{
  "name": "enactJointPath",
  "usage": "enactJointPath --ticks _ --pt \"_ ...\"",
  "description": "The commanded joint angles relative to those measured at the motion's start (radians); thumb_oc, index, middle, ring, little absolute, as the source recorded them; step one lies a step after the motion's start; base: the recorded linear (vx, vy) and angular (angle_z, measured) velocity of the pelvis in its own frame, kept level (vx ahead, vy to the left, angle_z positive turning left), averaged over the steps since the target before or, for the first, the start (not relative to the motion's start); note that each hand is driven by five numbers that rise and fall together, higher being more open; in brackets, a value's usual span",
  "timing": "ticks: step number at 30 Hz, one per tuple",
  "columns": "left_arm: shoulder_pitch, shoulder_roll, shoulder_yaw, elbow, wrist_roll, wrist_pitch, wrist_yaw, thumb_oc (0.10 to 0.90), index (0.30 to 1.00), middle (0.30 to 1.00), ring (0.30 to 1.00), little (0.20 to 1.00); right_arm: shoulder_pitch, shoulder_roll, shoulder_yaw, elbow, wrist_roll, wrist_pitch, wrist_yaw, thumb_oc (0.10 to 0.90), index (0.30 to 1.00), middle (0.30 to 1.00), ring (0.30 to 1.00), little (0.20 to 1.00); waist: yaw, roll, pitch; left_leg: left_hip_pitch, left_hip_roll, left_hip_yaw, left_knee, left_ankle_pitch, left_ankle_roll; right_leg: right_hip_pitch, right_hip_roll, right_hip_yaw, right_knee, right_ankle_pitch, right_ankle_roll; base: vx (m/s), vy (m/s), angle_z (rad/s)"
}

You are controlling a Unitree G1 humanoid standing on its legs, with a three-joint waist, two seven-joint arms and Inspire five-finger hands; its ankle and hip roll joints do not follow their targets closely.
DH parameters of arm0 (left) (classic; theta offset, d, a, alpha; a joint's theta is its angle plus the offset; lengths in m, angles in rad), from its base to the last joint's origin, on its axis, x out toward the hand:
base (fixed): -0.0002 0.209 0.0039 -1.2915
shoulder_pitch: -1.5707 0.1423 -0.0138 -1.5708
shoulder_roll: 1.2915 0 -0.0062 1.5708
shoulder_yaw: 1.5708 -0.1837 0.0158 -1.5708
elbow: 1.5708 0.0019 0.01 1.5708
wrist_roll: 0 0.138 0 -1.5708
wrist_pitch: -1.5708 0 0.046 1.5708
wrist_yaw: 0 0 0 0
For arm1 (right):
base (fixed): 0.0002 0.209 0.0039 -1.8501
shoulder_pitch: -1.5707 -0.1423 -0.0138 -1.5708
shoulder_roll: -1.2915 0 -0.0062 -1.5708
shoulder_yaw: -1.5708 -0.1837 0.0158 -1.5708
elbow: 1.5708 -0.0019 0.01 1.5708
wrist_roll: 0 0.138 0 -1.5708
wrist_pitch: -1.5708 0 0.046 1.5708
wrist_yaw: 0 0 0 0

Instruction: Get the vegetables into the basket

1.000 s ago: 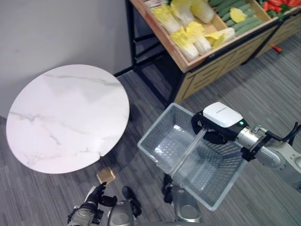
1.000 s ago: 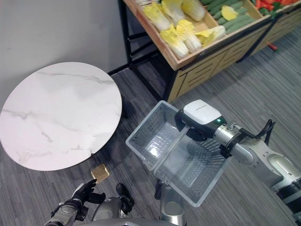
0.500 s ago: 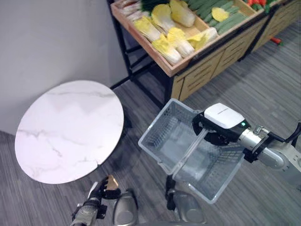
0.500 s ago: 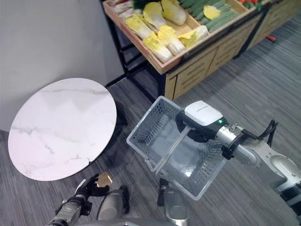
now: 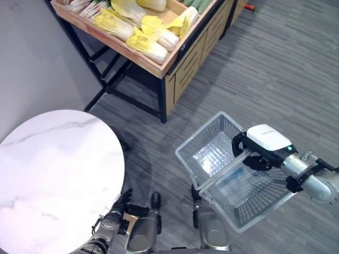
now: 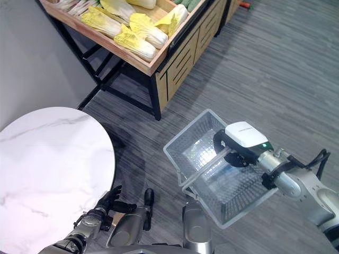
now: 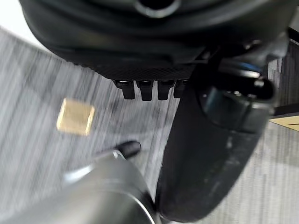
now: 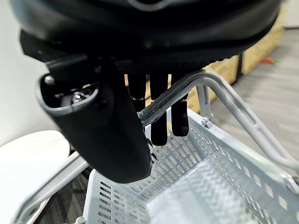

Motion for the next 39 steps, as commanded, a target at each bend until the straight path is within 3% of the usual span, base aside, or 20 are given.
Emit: enactJointPath --ticks 1,2,3,4,5,8,14,15,18,20,22,24,26,27,30,31,35,39 --pt "0.053 0.100 0.012 -0.020 0.039 -0.012 0.011 0.900 1.000 1.000 1.000 1.000 -0.198 0.038 -0.031 -0.103 0.068 -0.046 -0.090 0.400 0.300 0.300 0.300 0.300 0.064 -0.074 -0.066 -0.034 0.113 0.016 0.050 -0.025 -0.073 0.060 -0.112 -0.042 0.130 0.023 0.143 0.01 0.319 -1.02" --pt "0.063 0.105 0.014 -0.033 0.042 -0.009 0.008 0.900 1.000 1.000 1.000 1.000 -0.223 0.048 -0.012 -0.098 0.054 -0.043 -0.100 0.400 0.300 0.300 0.300 0.300 0.087 -0.060 -0.056 0.004 0.127 0.072 0.026 -0.034 -0.059 0.058 -0.135 -0.214 0.209 0.012 0.122 0.00 0.264 -1.05" --pt "0.063 0.105 0.015 -0.033 0.042 -0.008 0.008 0.900 1.000 1.000 1.000 1.000 -0.225 0.048 -0.011 -0.097 0.053 -0.043 -0.100 0.400 0.300 0.300 0.300 0.300 0.085 -0.061 -0.057 0.003 0.125 0.071 0.022 -0.029 -0.058 0.056 -0.136 -0.215 0.207 0.014 0.122 -0.02 0.334 -1.18" --pt "0.070 0.105 0.007 -0.044 0.046 -0.009 0.003 0.900 1.000 1.000 1.000 1.000 -0.246 0.053 0.002 -0.096 0.051 -0.044 -0.102 0.400 0.300 0.300 0.300 0.300 0.094 -0.053 -0.057 0.018 0.130 0.105 0.007 -0.027 -0.050 0.059 -0.135 -0.289 0.263 -0.004 0.113 -0.01 0.187 -1.05" --pt "0.075 0.104 0.007 -0.049 0.047 -0.006 -0.004 0.900 1.000 1.000 1.000 1.000 -0.249 0.057 0.008 -0.097 0.048 -0.045 -0.101 0.400 0.300 0.300 0.300 0.300 0.090 -0.053 -0.059 0.032 0.125 0.118 -0.016 -0.018 -0.047 0.057 -0.118 -0.289 0.263 -0.015 0.113 0.00 0.258 -0.96" --pt "0.091 0.100 -0.001 -0.043 0.076 -0.003 -0.023 0.900 1.000 1.000 1.000 1.000 -0.274 0.077 0.039 -0.100 0.041 -0.051 -0.097 0.400 0.300 0.300 0.300 0.300 0.102 -0.055 -0.069 0.087 0.122 0.195 -0.081 -0.006 -0.040 0.048 -0.071 -0.383 0.278 -0.049 0.103 0.04 0.136 -0.99" --pt "0.091 0.089 0.007 -0.034 0.093 -0.004 -0.023 0.900 1.000 1.000 1.000 1.000 -0.246 0.086 0.016 -0.099 0.031 -0.048 -0.105 0.400 0.300 0.300 0.300 0.300 0.101 -0.059 -0.086 0.115 0.128 0.228 -0.065 -0.047 -0.059 0.073 -0.030 -0.391 0.131 -0.066 0.103 0.12 -0.081 -0.35" --pt "0.085 0.080 0.011 -0.029 0.096 -0.002 -0.014 0.900 1.000 1.000 1.000 1.000 -0.228 0.095 0.008 -0.106 0.035 -0.045 -0.109 0.400 0.300 0.300 0.300 0.300 0.099 -0.055 -0.086 0.114 0.135 0.240 -0.067 -0.024 -0.063 0.077 -0.010 -0.377 0.113 -0.055 0.084 0.00 -0.090 0.01" --pt "0.086 0.076 0.016 -0.028 0.090 -0.003 -0.011 0.900 1.000 1.000 1.000 1.000 -0.217 0.095 -0.003 -0.108 0.036 -0.045 -0.112 0.400 0.300 0.300 0.300 0.300 0.100 -0.051 -0.088 0.115 0.140 0.239 -0.068 -0.022 -0.068 0.082 -0.002 -0.378 0.104 -0.058 0.081 0.06 -0.106 -0.03" --pt "0.089 0.073 0.022 -0.029 0.094 -0.007 -0.012 0.900 1.000 1.000 1.000 1.000 -0.187 0.092 -0.037 -0.111 0.049 -0.049 -0.115 0.400 0.300 0.300 0.300 0.300 0.095 -0.048 -0.091 0.105 0.168 0.236 0.013 -0.015 -0.090 0.113 0.025 -0.369 0.073 -0.074 0.059 0.12 -0.223 -0.05" --pt "0.095 0.070 0.029 -0.036 0.089 -0.007 -0.010 0.900 1.000 1.000 1.000 1.000 -0.172 0.090 -0.051 -0.100 0.058 -0.053 -0.117 0.400 0.300 0.300 0.300 0.300 0.103 -0.049 -0.078 0.061 0.193 0.211 0.159 0.024 -0.119 0.138 0.044 -0.361 0.070 -0.088 0.036 0.08 -0.181 -0.04" --pt "0.104 0.062 0.044 -0.045 0.053 -0.002 -0.001 0.900 1.000 1.000 1.000 1.000 -0.165 0.088 -0.059 -0.076 0.065 -0.048 -0.118 0.400 0.300 0.300 0.300 0.300 0.130 -0.044 -0.060 0.007 0.166 0.103 0.231 0.056 -0.131 0.155 0.057 -0.343 0.079 -0.107 0.020 0.08 -0.067 -0.17" --pt "0.105 0.059 0.048 -0.044 0.038 -0.002 0.007 0.900 1.000 1.000 1.000 1.000 -0.158 0.089 -0.066 -0.048 0.063 -0.044 -0.124 0.400 0.300 0.300 0.300 0.300 0.133 -0.046 -0.061 -0.018 0.141 0.061 0.183 0.054 -0.124 0.157 0.050 -0.335 0.073 -0.109 0.025 0.09 0.041 -0.43" --pt "0.110 0.055 0.051 -0.040 0.028 -0.006 0.015 0.900 1.000 1.000 1.000 1.000 -0.144 0.096 -0.073 -0.009 0.061 -0.037 -0.134 0.400 0.300 0.300 0.300 0.300 0.137 -0.049 -0.066 -0.042 0.142 0.027 0.090 0.038 -0.113 0.165 0.046 -0.315 0.070 -0.112 0.036 0.19 0.109 -0.36" --pt "0.113 0.053 0.040 -0.024 0.040 -0.011 0.027 0.900 1.000 1.000 1.000 1.000 -0.122 0.116 -0.073 0.078 0.056 -0.030 -0.152 0.400 0.300 0.300 0.300 0.300 0.157 -0.047 -0.081 -0.062 0.151 -0.041 -0.062 0.115 -0.121 0.185 0.048 -0.281 0.064 -0.125 0.051 0.22 0.134 -0.14" --pt "0.117 0.053 0.048 -0.022 0.040 -0.010 0.025 0.900 1.000 1.000 1.000 1.000 -0.107 0.131 -0.070 0.121 0.050 -0.024 -0.147 0.400 0.300 0.300 0.300 0.300 0.158 -0.051 -0.085 -0.043 0.142 -0.047 -0.065 0.096 -0.118 0.193 0.042 -0.267 0.066 -0.133 0.055 0.21 0.139 -0.38" --pt "0.107 0.064 0.027 -0.006 0.059 -0.011 0.023 0.900 1.000 1.000 1.000 1.000 -0.082 0.169 -0.051 0.330 0.013 0.013 -0.173 0.400 0.300 0.300 0.300 0.300 0.148 -0.058 -0.102 -0.015 0.111 -0.021 -0.088 0.087 -0.093 0.194 0.013 -0.246 0.071 -0.111 0.076 0.18 0.194 -0.43" --pt "0.096 0.088 -0.005 -0.021 0.079 -0.019 0.022 0.900 1.000 1.000 1.000 1.000 -0.143 0.244 -0.012 0.605 0.016 0.053 -0.219 0.400 0.300 0.300 0.300 0.300 0.153 -0.062 -0.110 0.015 0.082 0.026 -0.123 0.071 -0.054 0.164 -0.030 -0.221 0.105 -0.028 0.119 0.13 0.251 -0.31"
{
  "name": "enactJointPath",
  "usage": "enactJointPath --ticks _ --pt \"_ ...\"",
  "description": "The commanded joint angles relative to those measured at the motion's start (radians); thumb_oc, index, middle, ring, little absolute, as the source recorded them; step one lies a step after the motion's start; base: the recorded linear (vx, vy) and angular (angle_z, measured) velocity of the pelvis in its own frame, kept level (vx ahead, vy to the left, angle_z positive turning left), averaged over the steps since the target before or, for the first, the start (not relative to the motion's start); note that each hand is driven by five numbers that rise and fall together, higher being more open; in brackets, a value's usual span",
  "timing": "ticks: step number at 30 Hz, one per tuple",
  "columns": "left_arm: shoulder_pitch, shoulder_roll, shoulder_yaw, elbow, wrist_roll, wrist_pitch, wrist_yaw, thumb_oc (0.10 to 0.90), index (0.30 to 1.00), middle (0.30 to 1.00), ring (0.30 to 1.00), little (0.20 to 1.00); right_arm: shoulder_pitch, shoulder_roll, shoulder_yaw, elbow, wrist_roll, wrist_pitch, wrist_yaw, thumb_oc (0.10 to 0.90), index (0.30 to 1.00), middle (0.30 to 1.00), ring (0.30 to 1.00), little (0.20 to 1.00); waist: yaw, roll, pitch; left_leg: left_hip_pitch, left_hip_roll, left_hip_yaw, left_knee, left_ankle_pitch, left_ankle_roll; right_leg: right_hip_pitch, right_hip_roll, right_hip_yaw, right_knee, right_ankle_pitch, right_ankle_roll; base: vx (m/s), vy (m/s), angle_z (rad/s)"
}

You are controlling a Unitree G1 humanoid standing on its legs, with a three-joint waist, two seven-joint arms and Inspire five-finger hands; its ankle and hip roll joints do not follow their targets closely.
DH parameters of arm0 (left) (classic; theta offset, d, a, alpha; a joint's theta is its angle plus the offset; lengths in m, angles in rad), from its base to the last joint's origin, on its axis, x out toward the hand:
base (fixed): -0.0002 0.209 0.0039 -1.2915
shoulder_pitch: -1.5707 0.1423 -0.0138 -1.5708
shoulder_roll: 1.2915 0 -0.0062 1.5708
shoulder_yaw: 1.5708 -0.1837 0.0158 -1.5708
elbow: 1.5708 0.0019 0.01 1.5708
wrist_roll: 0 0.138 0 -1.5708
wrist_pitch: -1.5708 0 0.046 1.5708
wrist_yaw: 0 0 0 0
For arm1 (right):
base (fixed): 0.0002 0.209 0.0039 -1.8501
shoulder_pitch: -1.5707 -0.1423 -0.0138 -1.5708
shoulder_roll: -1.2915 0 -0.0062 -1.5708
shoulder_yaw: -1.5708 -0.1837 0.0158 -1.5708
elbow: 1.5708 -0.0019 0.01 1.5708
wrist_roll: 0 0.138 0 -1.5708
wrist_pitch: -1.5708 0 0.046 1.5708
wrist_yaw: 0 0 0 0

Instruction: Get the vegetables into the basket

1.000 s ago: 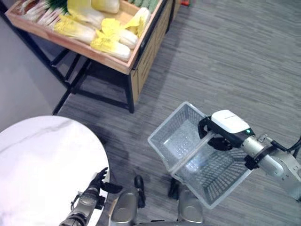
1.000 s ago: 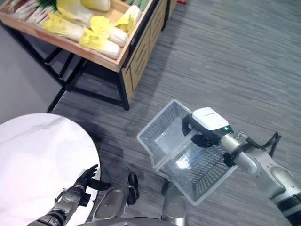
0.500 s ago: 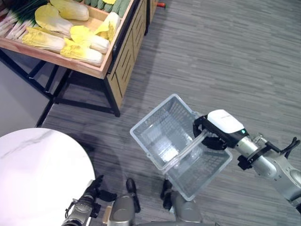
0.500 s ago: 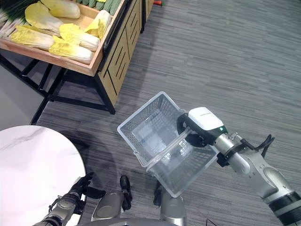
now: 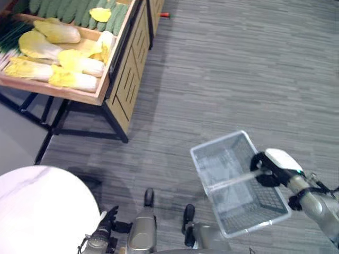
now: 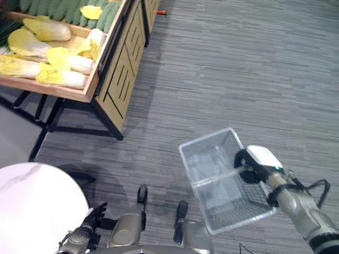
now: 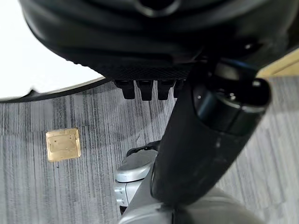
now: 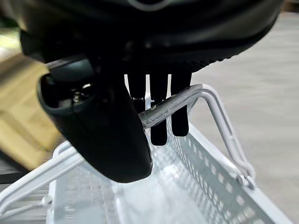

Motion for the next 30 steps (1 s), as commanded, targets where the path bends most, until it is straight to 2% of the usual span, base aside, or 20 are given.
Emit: enactJointPath --ticks 1,5,7,10,11,13,15,17,18,19,21,22,23,24,25,26,27,28,29,30 --pt "-0.031 0.046 -0.023 -0.048 0.022 -0.029 0.008 0.900 1.000 1.000 1.000 1.000 -0.145 0.015 -0.036 0.051 0.057 0.008 -0.119 0.400 0.300 0.300 0.300 0.300 0.028 -0.031 -0.031 -0.006 -0.025 0.035 0.068 -0.093 0.021 0.003 -0.120 0.009 0.132 0.106 0.123 0.09 0.238 -0.35" --pt "-0.045 0.051 -0.018 -0.048 0.013 -0.025 0.018 0.900 1.000 1.000 1.000 1.000 -0.164 0.081 -0.032 0.152 0.078 0.031 -0.127 0.400 0.300 0.300 0.300 0.300 0.018 -0.011 -0.017 0.035 -0.039 0.042 0.052 -0.103 0.054 -0.068 -0.136 0.009 0.322 0.183 0.131 0.11 0.217 -0.23" --pt "-0.051 0.047 -0.024 -0.042 0.014 -0.025 0.021 0.900 1.000 1.000 1.000 1.000 -0.170 0.116 -0.035 0.274 0.106 0.036 -0.135 0.400 0.300 0.300 0.300 0.300 0.008 -0.001 -0.008 0.059 -0.040 0.040 0.060 -0.120 0.060 -0.103 -0.133 -0.001 0.349 0.189 0.125 0.15 0.111 0.00" --pt "-0.061 0.043 -0.020 -0.030 0.011 -0.025 0.022 0.900 1.000 1.000 1.000 1.000 -0.170 0.137 -0.033 0.296 0.123 0.041 -0.128 0.400 0.300 0.300 0.300 0.300 -0.005 -0.002 -0.002 0.080 -0.041 0.041 0.064 -0.136 0.054 -0.129 -0.125 -0.024 0.286 0.161 0.113 0.21 -0.026 0.06" --pt "-0.080 0.035 -0.026 -0.013 0.020 -0.022 0.027 0.900 1.000 1.000 1.000 1.000 -0.178 0.160 -0.028 0.395 0.159 0.044 -0.133 0.400 0.300 0.300 0.300 0.300 -0.026 -0.012 0.006 0.111 -0.040 0.021 0.067 -0.171 0.034 -0.181 -0.109 -0.021 0.120 0.155 0.115 0.35 -0.165 0.07" --pt "-0.101 0.030 -0.029 0.010 0.032 -0.020 0.033 0.900 1.000 1.000 1.000 1.000 -0.172 0.196 -0.048 0.485 0.204 0.048 -0.143 0.400 0.300 0.300 0.300 0.300 -0.047 -0.017 0.006 0.143 -0.033 -0.010 0.067 -0.190 0.018 -0.219 -0.093 0.027 0.004 0.192 0.126 0.43 -0.203 0.14" --pt "-0.107 0.024 -0.037 0.011 0.042 -0.019 0.035 0.900 1.000 1.000 1.000 1.000 -0.158 0.221 -0.087 0.574 0.274 0.052 -0.134 0.400 0.300 0.300 0.300 0.300 -0.061 -0.018 0.006 0.175 -0.026 -0.042 0.072 -0.206 0.007 -0.234 -0.086 0.064 -0.007 0.216 0.135 0.36 -0.171 0.53" --pt "-0.112 0.011 -0.044 0.023 0.051 -0.019 0.039 0.900 1.000 1.000 1.000 1.000 -0.128 0.253 -0.110 0.630 0.301 0.054 -0.137 0.400 0.300 0.300 0.300 0.300 -0.068 -0.026 -0.006 0.193 -0.023 -0.069 0.093 -0.217 -0.003 -0.215 -0.076 0.083 -0.007 0.210 0.119 0.42 -0.230 0.98" --pt "-0.104 0.002 -0.017 0.045 0.036 -0.011 0.050 0.900 1.000 1.000 1.000 1.000 -0.105 0.272 -0.130 0.697 0.327 0.058 -0.131 0.400 0.300 0.300 0.300 0.300 -0.071 -0.028 -0.023 0.216 -0.001 -0.087 0.125 -0.207 -0.022 -0.196 -0.052 0.053 0.010 0.198 0.101 0.38 -0.227 1.08" --pt "-0.104 0.001 -0.017 0.045 0.036 -0.011 0.050 0.900 1.000 1.000 1.000 1.000 -0.104 0.272 -0.130 0.697 0.327 0.058 -0.131 0.400 0.300 0.300 0.300 0.300 -0.072 -0.027 -0.023 0.216 0.001 -0.089 0.126 -0.208 -0.023 -0.194 -0.051 0.051 0.010 0.198 0.101 0.38 -0.261 0.93" --pt "-0.091 -0.011 0.016 0.058 -0.008 -0.002 0.059 0.900 1.000 1.000 1.000 1.000 -0.083 0.277 -0.135 0.729 0.344 0.061 -0.122 0.400 0.300 0.300 0.300 0.300 -0.068 -0.019 -0.023 0.180 0.015 -0.111 0.270 -0.153 -0.045 -0.161 -0.026 0.026 0.030 0.159 0.068 0.29 -0.237 0.47" --pt "-0.093 -0.018 0.013 0.053 -0.023 0.000 0.063 0.900 1.000 1.000 1.000 1.000 -0.081 0.267 -0.138 0.739 0.354 0.063 -0.124 0.400 0.300 0.300 0.300 0.300 -0.062 -0.027 -0.001 0.091 0.001 -0.131 0.420 -0.053 -0.060 -0.125 -0.025 0.009 0.033 0.136 0.039 0.30 -0.315 0.41" --pt "-0.101 -0.020 0.012 0.052 -0.025 -0.001 0.067 0.900 1.000 1.000 1.000 1.000 -0.076 0.260 -0.143 0.741 0.356 0.061 -0.124 0.400 0.300 0.300 0.300 0.300 -0.060 -0.029 0.015 0.029 -0.005 -0.139 0.536 -0.018 -0.064 -0.113 -0.021 -0.007 0.038 0.120 0.018 0.29 -0.367 0.48" --pt "-0.106 -0.021 0.007 0.045 -0.038 0.001 0.067 0.900 1.000 1.000 1.000 1.000 -0.065 0.250 -0.154 0.735 0.365 0.061 -0.131 0.400 0.300 0.300 0.300 0.300 -0.054 -0.038 0.036 -0.047 -0.004 -0.117 0.631 0.009 -0.050 -0.087 -0.021 -0.019 0.036 0.093 -0.007 0.17 -0.232 0.58" --pt "-0.106 -0.021 0.007 0.045 -0.038 0.001 0.066 0.900 1.000 1.000 1.000 1.000 -0.065 0.250 -0.154 0.735 0.365 0.061 -0.131 0.400 0.300 0.300 0.300 0.300 -0.055 -0.036 0.035 -0.051 -0.003 -0.120 0.636 0.007 -0.050 -0.089 -0.019 -0.021 0.037 0.092 -0.007 0.32 -0.258 0.57" --pt "-0.120 -0.026 -0.012 0.046 -0.043 -0.001 0.072 0.900 1.000 1.000 1.000 1.000 -0.066 0.243 -0.166 0.738 0.386 0.064 -0.141 0.400 0.300 0.300 0.300 0.300 -0.050 -0.033 0.053 -0.185 0.008 -0.067 0.606 -0.008 -0.045 -0.048 -0.027 -0.031 0.026 0.057 -0.014 0.44 -0.101 0.48" --pt "-0.126 -0.022 -0.018 0.049 -0.040 -0.003 0.076 0.900 1.000 1.000 1.000 1.000 -0.071 0.241 -0.159 0.722 0.383 0.060 -0.144 0.400 0.300 0.300 0.300 0.300 -0.044 -0.022 0.050 -0.241 0.004 -0.043 0.488 -0.030 -0.041 -0.032 -0.016 -0.029 0.026 0.027 -0.007 0.44 -0.102 0.48" --pt "-0.126 -0.022 -0.018 0.049 -0.040 -0.003 0.076 0.900 1.000 1.000 1.000 1.000 -0.071 0.241 -0.159 0.721 0.383 0.060 -0.144 0.400 0.300 0.300 0.300 0.300 -0.043 -0.024 0.051 -0.237 0.003 -0.041 0.486 -0.031 -0.041 -0.031 -0.017 -0.027 0.027 0.025 -0.007 0.45 0.099 0.25" --pt "-0.124 -0.021 -0.022 0.048 -0.044 -0.007 0.087 0.900 1.000 1.000 1.000 1.000 -0.073 0.242 -0.150 0.711 0.385 0.052 -0.150 0.400 0.300 0.300 0.300 0.300 -0.028 -0.013 0.050 -0.266 0.004 -0.042 0.335 -0.020 -0.038 -0.016 -0.007 -0.011 0.032 -0.005 -0.001 0.39 0.146 -0.23" --pt "-0.126 -0.021 -0.019 0.054 -0.051 -0.010 0.093 0.900 1.000 1.000 1.000 1.000 -0.080 0.245 -0.137 0.716 0.387 0.048 -0.156 0.400 0.300 0.300 0.300 0.300 -0.008 0.001 0.050 -0.269 0.006 -0.071 0.198 0.047 -0.048 0.001 0.014 0.002 0.034 -0.023 0.000 0.57 0.207 -0.60"
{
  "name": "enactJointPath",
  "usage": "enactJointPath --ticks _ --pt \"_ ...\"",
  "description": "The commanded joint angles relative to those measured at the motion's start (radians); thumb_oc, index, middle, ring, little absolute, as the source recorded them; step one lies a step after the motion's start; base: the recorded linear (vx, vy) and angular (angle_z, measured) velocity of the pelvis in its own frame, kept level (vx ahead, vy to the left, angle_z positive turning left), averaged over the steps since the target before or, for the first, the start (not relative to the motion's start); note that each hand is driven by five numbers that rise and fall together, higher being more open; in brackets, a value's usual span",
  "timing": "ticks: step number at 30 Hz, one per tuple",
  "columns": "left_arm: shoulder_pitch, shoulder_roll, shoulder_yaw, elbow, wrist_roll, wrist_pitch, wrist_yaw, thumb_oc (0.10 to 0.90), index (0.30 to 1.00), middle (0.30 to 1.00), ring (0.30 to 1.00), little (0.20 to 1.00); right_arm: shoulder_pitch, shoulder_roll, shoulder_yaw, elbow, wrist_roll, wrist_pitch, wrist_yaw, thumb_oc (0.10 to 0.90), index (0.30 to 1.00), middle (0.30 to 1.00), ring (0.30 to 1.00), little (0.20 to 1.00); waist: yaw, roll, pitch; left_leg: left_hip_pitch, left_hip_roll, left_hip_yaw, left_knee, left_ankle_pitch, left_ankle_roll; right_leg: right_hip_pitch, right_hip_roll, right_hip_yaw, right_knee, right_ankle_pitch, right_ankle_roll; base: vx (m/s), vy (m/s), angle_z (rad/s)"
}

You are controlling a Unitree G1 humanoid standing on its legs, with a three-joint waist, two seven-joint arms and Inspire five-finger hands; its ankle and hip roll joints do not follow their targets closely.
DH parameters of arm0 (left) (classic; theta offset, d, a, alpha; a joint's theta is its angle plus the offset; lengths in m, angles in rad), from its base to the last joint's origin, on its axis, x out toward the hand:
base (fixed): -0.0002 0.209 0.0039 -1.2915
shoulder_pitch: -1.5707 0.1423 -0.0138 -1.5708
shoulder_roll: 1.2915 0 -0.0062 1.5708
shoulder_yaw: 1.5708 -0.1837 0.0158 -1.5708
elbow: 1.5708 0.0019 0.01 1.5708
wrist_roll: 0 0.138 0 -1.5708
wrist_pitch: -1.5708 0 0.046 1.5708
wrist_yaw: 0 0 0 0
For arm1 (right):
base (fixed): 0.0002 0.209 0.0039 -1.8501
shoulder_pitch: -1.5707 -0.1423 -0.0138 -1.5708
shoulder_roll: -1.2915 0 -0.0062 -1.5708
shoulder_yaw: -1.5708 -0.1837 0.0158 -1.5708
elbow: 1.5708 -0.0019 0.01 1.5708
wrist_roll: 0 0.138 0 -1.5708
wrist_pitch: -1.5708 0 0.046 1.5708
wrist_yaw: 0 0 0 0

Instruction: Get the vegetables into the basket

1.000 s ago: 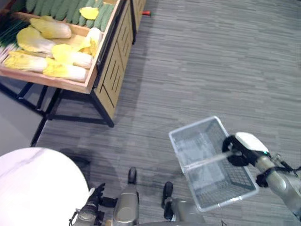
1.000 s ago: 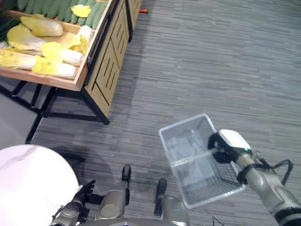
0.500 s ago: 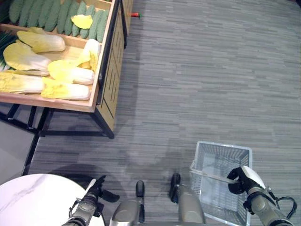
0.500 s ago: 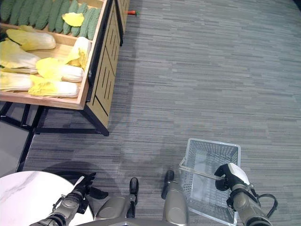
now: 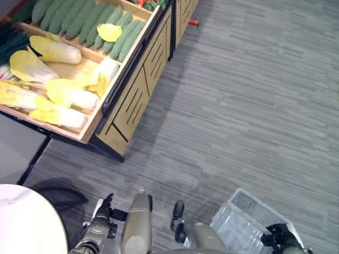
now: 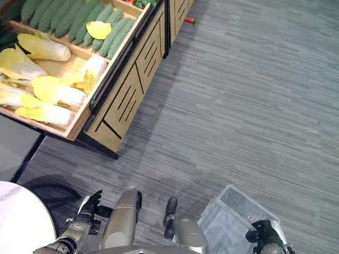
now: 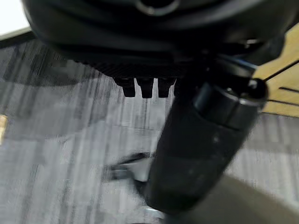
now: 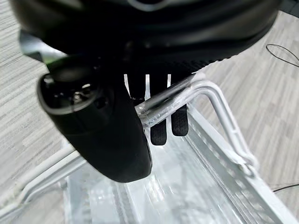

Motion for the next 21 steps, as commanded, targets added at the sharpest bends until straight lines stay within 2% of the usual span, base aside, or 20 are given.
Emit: enactJointPath --ticks 1,2,4,6,10,12,13,14,15,17,18,19,21 --pt "-0.022 -0.027 -0.039 -0.003 -0.001 -0.031 0.024 0.900 1.000 1.000 1.000 1.000 0.062 -0.135 -0.024 -0.029 0.057 -0.030 -0.061 0.400 0.300 0.300 0.300 0.300 0.030 0.040 0.015 0.144 0.016 -0.080 -0.211 0.120 0.015 -0.001 -0.095 0.108 0.079 -0.048 0.093 0.63 0.201 -0.86" --pt "-0.013 -0.025 -0.039 0.008 0.009 -0.030 0.020 0.900 1.000 1.000 1.000 1.000 0.067 -0.124 -0.015 -0.024 0.045 -0.033 -0.059 0.400 0.300 0.300 0.300 0.300 0.041 0.035 -0.004 0.148 0.016 -0.090 -0.241 0.142 0.010 0.039 -0.093 0.126 0.081 -0.070 0.101 0.78 0.284 -0.92" --pt "0.012 -0.013 -0.037 0.012 0.033 -0.029 0.008 0.900 1.000 1.000 1.000 1.000 0.079 -0.098 -0.009 -0.034 0.036 -0.036 -0.050 0.400 0.300 0.300 0.300 0.300 0.048 0.010 -0.026 0.172 -0.013 -0.067 -0.208 0.103 0.037 0.062 -0.120 0.163 0.122 -0.086 0.124 0.66 0.303 -0.75" --pt "0.005 -0.001 -0.049 0.000 0.049 -0.031 0.008 0.900 1.000 1.000 1.000 1.000 0.077 -0.084 0.000 -0.036 0.034 -0.035 -0.045 0.400 0.300 0.300 0.300 0.300 0.047 -0.005 -0.028 0.175 -0.033 -0.045 -0.183 0.072 0.058 0.060 -0.145 0.176 0.149 -0.070 0.137 0.35 0.235 -0.49" --pt "-0.023 0.020 -0.053 -0.045 0.021 -0.037 0.012 0.900 1.000 1.000 1.000 1.000 0.060 -0.053 0.033 -0.036 0.029 -0.031 -0.036 0.400 0.300 0.300 0.300 0.300 0.038 -0.029 -0.026 0.178 -0.066 -0.024 -0.130 -0.006 0.096 0.014 -0.181 0.199 0.240 0.011 0.158 0.26 0.207 -0.28" --pt "-0.032 0.031 -0.062 -0.065 0.010 -0.038 0.018 0.900 1.000 1.000 1.000 1.000 0.048 -0.044 0.046 -0.039 0.030 -0.028 -0.035 0.400 0.300 0.300 0.300 0.300 0.040 -0.037 -0.020 0.185 -0.074 -0.011 -0.111 -0.040 0.116 -0.023 -0.199 0.195 0.314 0.078 0.169 0.20 0.214 0.16" --pt "-0.038 0.038 -0.066 -0.075 0.000 -0.038 0.023 0.900 1.000 1.000 1.000 1.000 0.038 -0.036 0.059 -0.046 0.024 -0.026 -0.033 0.400 0.300 0.300 0.300 0.300 0.040 -0.041 -0.009 0.204 -0.076 -0.003 -0.101 -0.068 0.133 -0.055 -0.211 0.180 0.399 0.153 0.177 0.14 0.172 0.29" --pt "-0.038 0.038 -0.066 -0.075 0.000 -0.038 0.023 0.900 1.000 1.000 1.000 1.000 0.038 -0.036 0.059 -0.046 0.024 -0.026 -0.033 0.400 0.300 0.300 0.300 0.300 0.041 -0.041 -0.008 0.204 -0.076 -0.002 -0.100 -0.068 0.134 -0.056 -0.211 0.181 0.400 0.152 0.178 0.16 0.176 0.13" --pt "-0.043 0.041 -0.066 -0.074 -0.001 -0.038 0.027 0.900 1.000 1.000 1.000 1.000 0.030 -0.033 0.066 -0.044 0.021 -0.025 -0.036 0.400 0.300 0.300 0.300 0.300 0.041 -0.041 -0.001 0.218 -0.077 0.003 -0.095 -0.083 0.143 -0.072 -0.211 0.172 0.441 0.179 0.178 0.11 0.100 0.02" --pt "-0.044 0.042 -0.065 -0.078 -0.009 -0.038 0.027 0.900 1.000 1.000 1.000 1.000 0.025 -0.030 0.068 -0.044 0.021 -0.025 -0.038 0.400 0.300 0.300 0.300 0.300 0.039 -0.037 0.007 0.238 -0.076 0.000 -0.100 -0.090 0.148 -0.104 -0.203 0.170 0.468 0.183 0.175 0.11 0.088 0.03" --pt "-0.051 0.043 -0.061 -0.070 -0.015 -0.037 0.031 0.900 1.000 1.000 1.000 1.000 0.016 -0.028 0.073 -0.039 0.024 -0.026 -0.040 0.400 0.300 0.300 0.300 0.300 0.034 -0.032 0.018 0.263 -0.074 -0.003 -0.110 -0.093 0.149 -0.149 -0.188 0.163 0.473 0.160 0.166 0.17 0.065 0.01" --pt "-0.055 0.041 -0.061 -0.057 -0.015 -0.038 0.033 0.900 1.000 1.000 1.000 1.000 0.008 -0.026 0.074 -0.029 0.028 -0.029 -0.043 0.400 0.300 0.300 0.300 0.300 0.020 -0.028 0.026 0.288 -0.073 -0.010 -0.121 -0.088 0.146 -0.207 -0.168 0.143 0.427 0.126 0.154 0.25 0.052 -0.22" --pt "-0.059 0.035 -0.058 -0.035 -0.008 -0.038 0.032 0.900 1.000 1.000 1.000 1.000 0.003 -0.029 0.076 -0.014 0.034 -0.031 -0.044 0.400 0.300 0.300 0.300 0.300 0.001 -0.028 0.038 0.319 -0.078 -0.022 -0.130 -0.111 0.138 -0.251 -0.161 0.136 0.321 0.091 0.151 0.27 -0.053 -0.03"
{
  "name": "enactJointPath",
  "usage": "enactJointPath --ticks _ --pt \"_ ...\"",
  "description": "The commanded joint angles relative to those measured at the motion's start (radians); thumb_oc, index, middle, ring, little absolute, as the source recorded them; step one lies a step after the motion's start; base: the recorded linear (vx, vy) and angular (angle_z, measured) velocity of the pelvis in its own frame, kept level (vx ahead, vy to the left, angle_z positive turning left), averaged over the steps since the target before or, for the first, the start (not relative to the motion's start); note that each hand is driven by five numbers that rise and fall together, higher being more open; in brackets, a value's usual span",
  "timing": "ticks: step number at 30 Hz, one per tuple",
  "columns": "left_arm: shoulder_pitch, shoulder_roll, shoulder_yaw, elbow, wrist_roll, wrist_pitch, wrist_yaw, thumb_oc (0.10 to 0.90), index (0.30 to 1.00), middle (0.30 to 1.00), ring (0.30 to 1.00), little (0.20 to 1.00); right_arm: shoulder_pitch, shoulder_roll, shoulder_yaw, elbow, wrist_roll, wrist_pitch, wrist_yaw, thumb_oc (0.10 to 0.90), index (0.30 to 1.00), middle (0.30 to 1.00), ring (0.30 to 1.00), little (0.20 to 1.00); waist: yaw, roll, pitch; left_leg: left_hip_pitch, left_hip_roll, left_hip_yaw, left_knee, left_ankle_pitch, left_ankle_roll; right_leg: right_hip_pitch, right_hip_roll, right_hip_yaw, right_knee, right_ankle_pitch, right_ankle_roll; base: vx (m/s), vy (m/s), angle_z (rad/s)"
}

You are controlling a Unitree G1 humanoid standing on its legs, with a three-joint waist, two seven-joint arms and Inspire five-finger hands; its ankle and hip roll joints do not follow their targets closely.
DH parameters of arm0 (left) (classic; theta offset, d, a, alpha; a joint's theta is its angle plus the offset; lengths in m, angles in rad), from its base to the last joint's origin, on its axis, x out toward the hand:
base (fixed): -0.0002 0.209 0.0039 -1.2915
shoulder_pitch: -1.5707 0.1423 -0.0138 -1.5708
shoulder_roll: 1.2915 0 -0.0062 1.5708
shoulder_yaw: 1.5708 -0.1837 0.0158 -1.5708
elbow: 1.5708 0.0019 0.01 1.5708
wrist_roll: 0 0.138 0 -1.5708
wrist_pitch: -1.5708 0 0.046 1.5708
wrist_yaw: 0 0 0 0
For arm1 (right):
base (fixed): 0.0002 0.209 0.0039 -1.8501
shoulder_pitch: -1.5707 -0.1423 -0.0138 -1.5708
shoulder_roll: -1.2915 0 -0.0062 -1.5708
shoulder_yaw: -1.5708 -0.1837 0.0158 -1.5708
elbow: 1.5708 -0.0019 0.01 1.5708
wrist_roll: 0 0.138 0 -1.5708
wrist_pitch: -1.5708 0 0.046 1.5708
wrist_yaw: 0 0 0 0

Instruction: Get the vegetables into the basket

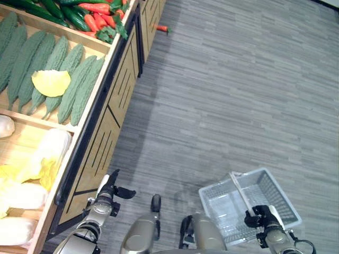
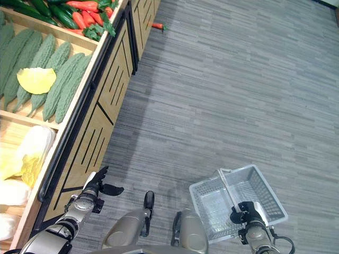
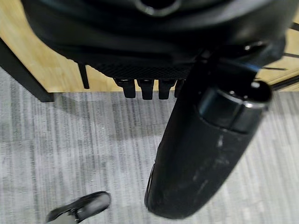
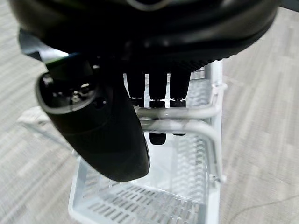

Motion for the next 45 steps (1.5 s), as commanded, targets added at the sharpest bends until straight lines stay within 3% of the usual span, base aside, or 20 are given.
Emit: enactJointPath --ticks 1,2,3,5,10,15,17,19,20,21,23,25,27,33,38,39,40,41,42,45 --pt "0.090 -0.001 0.017 0.002 -0.002 0.003 0.008 0.900 1.000 1.000 1.000 1.000 0.053 -0.080 -0.011 0.014 0.010 0.017 -0.032 0.400 0.300 0.300 0.300 0.300 -0.032 -0.014 0.028 -0.095 0.048 0.012 0.139 -0.039 -0.114 0.026 -0.007 0.034 -0.336 0.295 0.017 0.42 -0.205 0.32" --pt "0.080 -0.010 0.015 0.018 0.006 0.001 0.010 0.900 1.000 1.000 1.000 1.000 0.059 -0.083 -0.014 0.022 0.017 0.017 -0.033 0.400 0.300 0.300 0.300 0.300 -0.056 -0.018 0.038 -0.050 0.031 -0.029 0.140 -0.066 -0.123 -0.007 0.002 0.109 -0.466 0.342 0.039 0.34 -0.176 0.47" --pt "0.080 -0.009 0.016 0.018 0.006 0.001 0.010 0.900 1.000 1.000 1.000 1.000 0.059 -0.082 -0.014 0.022 0.017 0.017 -0.033 0.400 0.300 0.300 0.300 0.300 -0.058 -0.019 0.037 -0.051 0.029 -0.030 0.139 -0.063 -0.123 -0.007 0.001 0.108 -0.467 0.344 0.039 0.35 -0.166 0.60" --pt "0.073 -0.022 0.011 0.036 0.018 -0.001 0.004 0.900 1.000 1.000 1.000 1.000 0.078 -0.082 -0.030 0.041 0.021 0.024 -0.026 0.400 0.300 0.300 0.300 0.300 -0.080 -0.021 0.034 -0.008 0.007 -0.089 0.152 -0.086 -0.129 -0.015 0.017 0.188 -0.491 0.376 0.055 0.31 -0.114 0.80" --pt "0.108 -0.034 0.034 0.033 0.005 0.000 0.003 0.900 1.000 1.000 1.000 1.000 0.091 -0.075 -0.031 0.069 0.017 0.028 -0.018 0.400 0.300 0.300 0.300 0.300 -0.071 -0.029 0.021 0.002 0.000 -0.143 0.180 -0.091 -0.139 0.028 0.020 0.161 -0.490 0.384 0.038 0.20 -0.166 1.06" --pt "0.116 -0.041 0.024 -0.001 -0.020 0.001 0.020 0.900 1.000 1.000 1.000 1.000 0.050 -0.103 -0.010 0.067 0.018 0.022 -0.030 0.400 0.300 0.300 0.300 0.300 -0.043 -0.021 0.014 -0.008 0.018 -0.240 0.172 -0.054 -0.172 0.052 0.038 0.077 -0.460 0.326 0.007 0.15 -0.227 0.56" --pt "0.111 -0.043 0.019 -0.011 -0.026 0.002 0.025 0.900 1.000 1.000 1.000 1.000 0.047 -0.114 -0.012 0.065 0.017 0.022 -0.031 0.400 0.300 0.300 0.300 0.300 -0.048 -0.015 0.012 -0.018 0.020 -0.241 0.187 -0.057 -0.173 0.057 0.034 0.057 -0.454 0.311 0.002 0.10 -0.141 0.79" --pt "0.086 -0.050 0.006 -0.025 -0.044 0.001 0.030 0.900 1.000 1.000 1.000 1.000 0.051 -0.131 -0.034 0.063 0.026 0.022 -0.041 0.400 0.300 0.300 0.300 0.300 -0.072 -0.004 0.013 -0.089 0.075 -0.053 0.233 -0.040 -0.179 0.085 -0.006 -0.016 -0.442 0.281 -0.008 0.08 -0.126 1.23" --pt "0.078 -0.052 0.001 -0.029 -0.049 0.000 0.029 0.900 1.000 1.000 1.000 1.000 0.055 -0.133 -0.046 0.066 0.035 0.024 -0.047 0.400 0.300 0.300 0.300 0.300 -0.085 0.001 0.016 -0.106 0.136 0.066 0.225 -0.027 -0.184 0.101 -0.021 -0.046 -0.449 0.274 -0.006 -0.03 -0.060 1.16" --pt "0.074 -0.049 0.000 -0.038 -0.052 -0.002 0.031 0.900 1.000 1.000 1.000 1.000 0.059 -0.129 -0.048 0.059 0.039 0.026 -0.054 0.400 0.300 0.300 0.300 0.300 -0.094 -0.001 0.017 -0.122 0.171 0.126 0.219 -0.015 -0.188 0.104 -0.037 -0.066 -0.455 0.277 -0.004 -0.01 -0.043 1.89" --pt "0.068 -0.046 0.000 -0.043 -0.052 0.002 0.036 0.900 1.000 1.000 1.000 1.000 0.079 -0.121 -0.063 0.063 0.046 0.034 -0.058 0.400 0.300 0.300 0.300 0.300 -0.105 0.024 0.013 -0.102 0.254 0.255 0.159 -0.010 -0.211 0.140 -0.057 -0.121 -0.460 0.253 0.012 0.10 0.013 1.96" --pt "0.059 -0.043 0.014 -0.026 -0.046 0.011 0.040 0.900 1.000 1.000 1.000 1.000 0.095 -0.109 -0.087 0.071 0.058 0.043 -0.061 0.400 0.300 0.300 0.300 0.300 -0.110 0.045 -0.002 -0.071 0.282 0.327 0.069 0.052 -0.237 0.167 -0.083 -0.184 -0.461 0.245 0.022 0.19 0.171 0.97" --pt "0.073 -0.039 0.018 -0.024 -0.042 0.016 0.033 0.900 1.000 1.000 1.000 1.000 0.097 -0.104 -0.089 0.083 0.048 0.056 -0.054 0.400 0.300 0.300 0.300 0.300 -0.102 0.055 -0.009 -0.050 0.249 0.301 0.028 0.047 -0.229 0.182 -0.112 -0.200 -0.440 0.241 0.034 0.17 0.289 1.04" --pt "0.097 -0.024 0.022 -0.015 -0.019 0.012 0.010 0.900 1.000 1.000 1.000 1.000 0.077 -0.098 -0.078 0.097 0.020 0.065 -0.034 0.400 0.300 0.300 0.300 0.300 -0.082 0.036 -0.009 -0.085 0.189 0.276 0.093 -0.021 -0.196 0.216 -0.167 -0.175 -0.461 0.318 0.068 0.12 0.277 0.26" --pt "0.129 0.004 0.062 0.000 -0.018 0.016 0.001 0.900 1.000 1.000 1.000 1.000 0.047 -0.073 -0.030 0.066 -0.017 0.066 -0.018 0.400 0.300 0.300 0.300 0.300 -0.051 0.022 -0.005 -0.062 0.136 0.260 0.073 -0.062 -0.144 0.178 -0.230 -0.151 -0.307 0.424 0.096 0.07 0.291 0.05" --pt "0.129 0.004 0.062 -0.001 -0.022 0.017 0.000 0.900 1.000 1.000 1.000 1.000 0.045 -0.072 -0.029 0.068 -0.020 0.065 -0.016 0.400 0.300 0.300 0.300 0.300 -0.052 0.025 -0.004 -0.067 0.126 0.255 0.065 -0.039 -0.131 0.162 -0.232 -0.142 -0.279 0.444 0.080 0.07 0.207 0.10" --pt "0.127 0.003 0.059 0.004 -0.024 0.016 -0.001 0.900 1.000 1.000 1.000 1.000 0.046 -0.065 -0.024 0.064 -0.010 0.059 -0.010 0.400 0.300 0.300 0.300 0.300 -0.066 0.038 0.000 -0.050 0.117 0.220 0.050 -0.034 -0.128 0.129 -0.178 -0.055 -0.259 0.422 0.067 0.04 0.123 0.11" --pt "0.127 0.003 0.059 0.004 -0.024 0.016 -0.001 0.900 1.000 1.000 1.000 1.000 0.046 -0.065 -0.024 0.064 -0.010 0.059 -0.010 0.400 0.300 0.300 0.300 0.300 -0.065 0.038 0.000 -0.049 0.117 0.221 0.050 -0.035 -0.128 0.128 -0.178 -0.055 -0.259 0.422 0.067 0.09 0.088 0.45" --pt "0.124 0.002 0.059 0.013 -0.027 0.015 0.000 0.900 1.000 1.000 1.000 1.000 0.043 -0.061 -0.020 0.067 -0.004 0.057 -0.008 0.400 0.300 0.300 0.300 0.300 -0.073 0.040 0.002 -0.041 0.114 0.204 0.040 -0.031 -0.128 0.104 -0.143 -0.017 -0.266 0.399 0.057 0.06 0.034 0.79" --pt "0.110 -0.002 0.053 0.021 -0.039 0.008 0.004 0.900 1.000 1.000 1.000 1.000 0.027 -0.049 -0.002 0.073 0.014 0.054 -0.007 0.400 0.300 0.300 0.300 0.300 -0.084 0.037 0.010 -0.027 0.093 0.138 0.031 -0.029 -0.145 0.052 -0.118 0.039 -0.407 0.380 0.061 0.18 -0.129 0.82"
